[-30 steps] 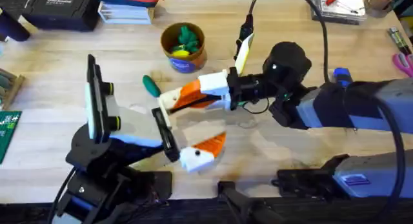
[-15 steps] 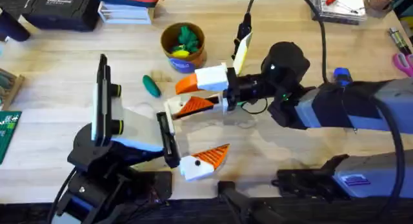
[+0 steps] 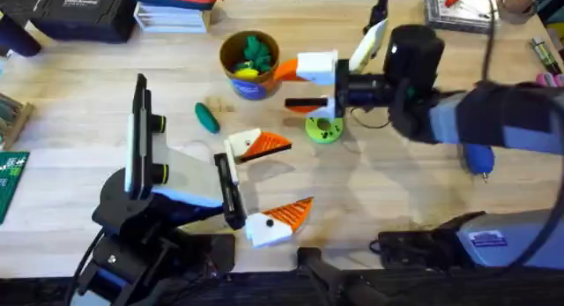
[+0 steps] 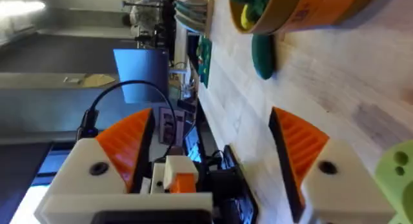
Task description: Pick up the gripper from the table and insert it into the empty holder that is missing its gripper. Then pick up a screw, insert it into the mounting hole, and use the screwdriver to tighten it. Finally, clean up the table by picking up the vegetable and placing it into the bucket.
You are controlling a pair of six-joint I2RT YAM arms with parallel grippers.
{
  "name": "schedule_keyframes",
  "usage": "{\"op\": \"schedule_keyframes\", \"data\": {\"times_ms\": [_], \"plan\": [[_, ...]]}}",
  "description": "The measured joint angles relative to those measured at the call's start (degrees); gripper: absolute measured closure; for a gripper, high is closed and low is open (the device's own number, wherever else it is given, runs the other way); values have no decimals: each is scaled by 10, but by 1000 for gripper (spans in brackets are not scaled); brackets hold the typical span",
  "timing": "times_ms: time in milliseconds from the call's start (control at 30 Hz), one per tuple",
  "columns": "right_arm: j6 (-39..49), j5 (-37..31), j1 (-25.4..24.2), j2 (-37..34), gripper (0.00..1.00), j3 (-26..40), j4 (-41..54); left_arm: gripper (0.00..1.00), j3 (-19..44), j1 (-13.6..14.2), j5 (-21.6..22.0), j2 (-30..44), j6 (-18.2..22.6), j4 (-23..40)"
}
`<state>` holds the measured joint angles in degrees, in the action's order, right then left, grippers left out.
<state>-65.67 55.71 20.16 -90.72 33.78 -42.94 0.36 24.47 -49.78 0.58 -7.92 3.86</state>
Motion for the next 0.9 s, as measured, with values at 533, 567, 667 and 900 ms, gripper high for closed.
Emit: {"op": "schedule_keyframes", "data": {"times_ms": [533, 567, 667, 900], "plan": [[353, -288, 6, 272, 7, 154, 744, 13, 0, 0, 0, 0, 0, 0], [365, -334, 24, 283, 6, 155, 777, 13, 0, 0, 0, 0, 0, 0], [389, -445, 69, 294, 7, 156, 840, 13, 0, 0, 0, 0, 0, 0], [409, -546, 110, 281, 7, 156, 856, 13, 0, 0, 0, 0, 0, 0]]}}
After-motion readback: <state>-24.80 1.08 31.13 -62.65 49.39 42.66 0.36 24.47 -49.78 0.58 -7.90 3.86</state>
